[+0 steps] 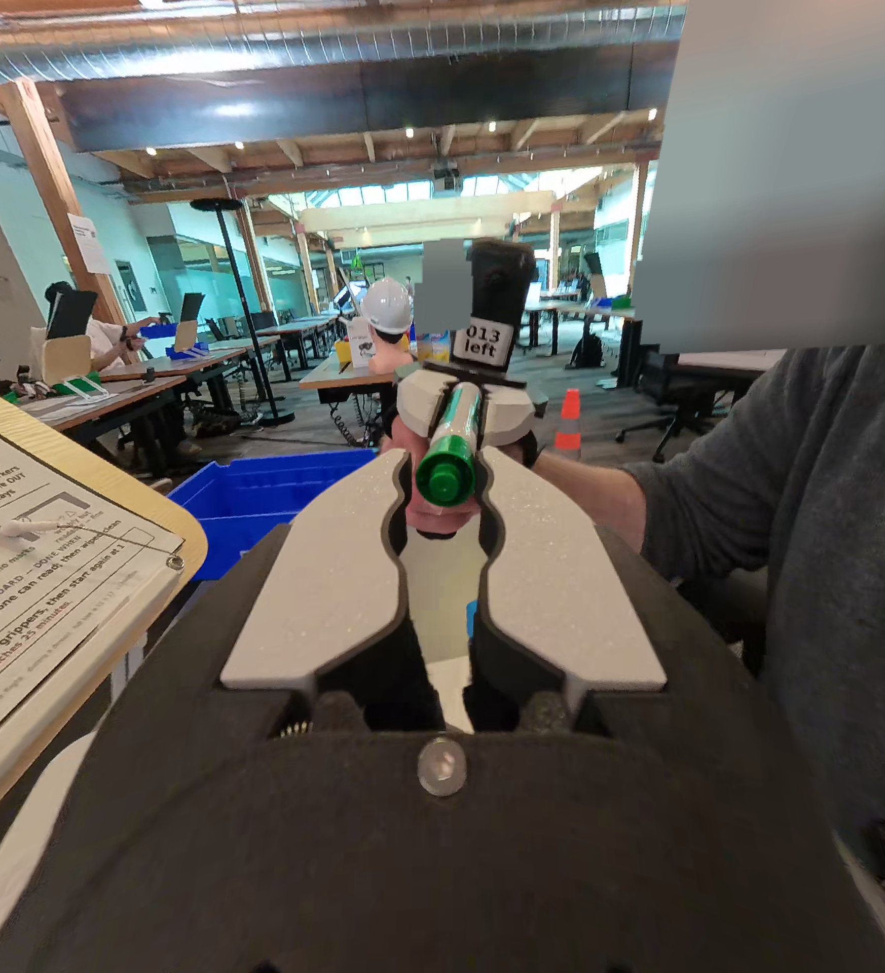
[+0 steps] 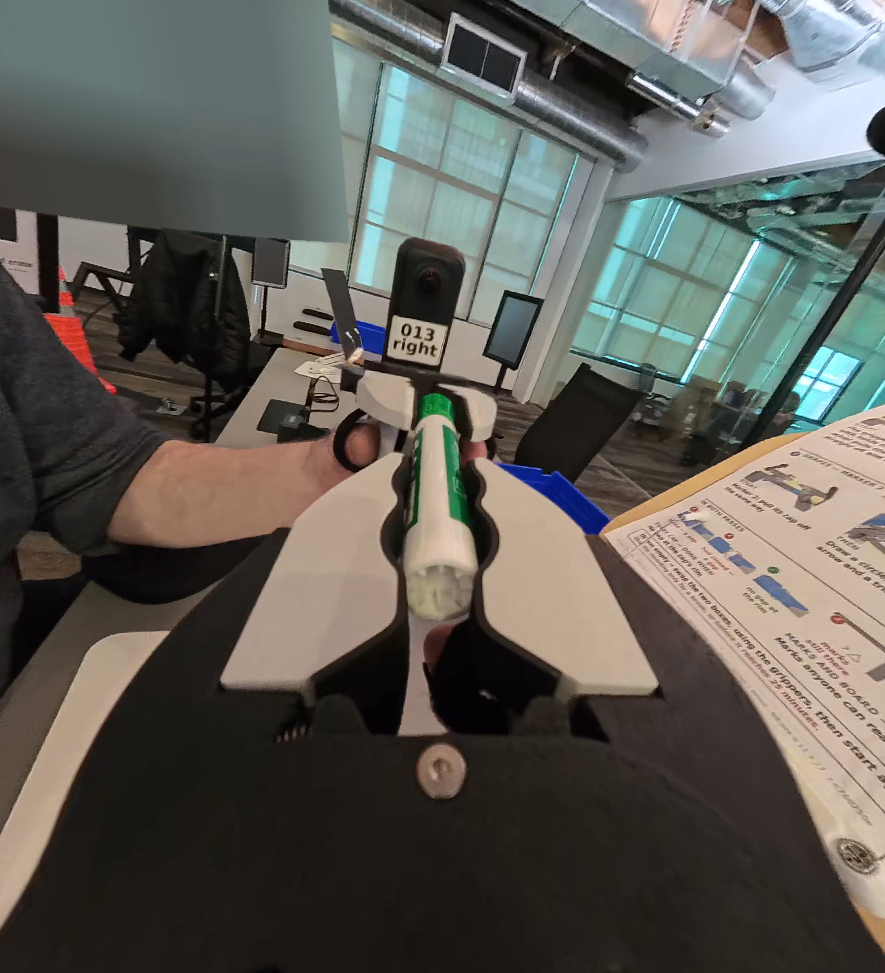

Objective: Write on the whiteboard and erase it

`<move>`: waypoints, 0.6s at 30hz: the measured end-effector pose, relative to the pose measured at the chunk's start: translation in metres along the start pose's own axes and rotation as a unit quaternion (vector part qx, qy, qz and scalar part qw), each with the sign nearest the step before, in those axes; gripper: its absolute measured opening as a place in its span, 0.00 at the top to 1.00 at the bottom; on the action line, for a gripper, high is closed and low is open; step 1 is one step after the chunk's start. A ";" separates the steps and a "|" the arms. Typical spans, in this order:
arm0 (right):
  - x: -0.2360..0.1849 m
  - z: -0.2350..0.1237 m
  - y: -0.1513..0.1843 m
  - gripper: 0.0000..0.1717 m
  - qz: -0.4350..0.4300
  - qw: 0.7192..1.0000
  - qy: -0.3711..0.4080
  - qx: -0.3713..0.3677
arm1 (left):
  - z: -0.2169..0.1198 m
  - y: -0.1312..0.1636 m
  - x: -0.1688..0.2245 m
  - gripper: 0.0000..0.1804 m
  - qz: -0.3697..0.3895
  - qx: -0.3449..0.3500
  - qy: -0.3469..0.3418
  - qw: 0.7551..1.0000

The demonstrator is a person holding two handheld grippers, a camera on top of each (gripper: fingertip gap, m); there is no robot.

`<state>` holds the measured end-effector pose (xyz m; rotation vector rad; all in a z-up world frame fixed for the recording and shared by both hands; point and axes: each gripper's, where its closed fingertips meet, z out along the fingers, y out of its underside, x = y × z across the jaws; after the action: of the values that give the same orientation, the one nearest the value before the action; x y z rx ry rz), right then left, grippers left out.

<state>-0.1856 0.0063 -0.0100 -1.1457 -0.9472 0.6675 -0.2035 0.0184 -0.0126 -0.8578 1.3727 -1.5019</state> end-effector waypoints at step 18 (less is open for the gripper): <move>-0.009 -0.003 0.006 0.88 0.003 0.999 -0.027 -0.030 | 0.006 0.013 0.011 0.89 0.049 -0.054 0.003 0.997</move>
<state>-0.1870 -0.0005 -0.0182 -1.1889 -1.0167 0.6822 -0.2000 0.0062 -0.0257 -0.8404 1.4915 -1.3664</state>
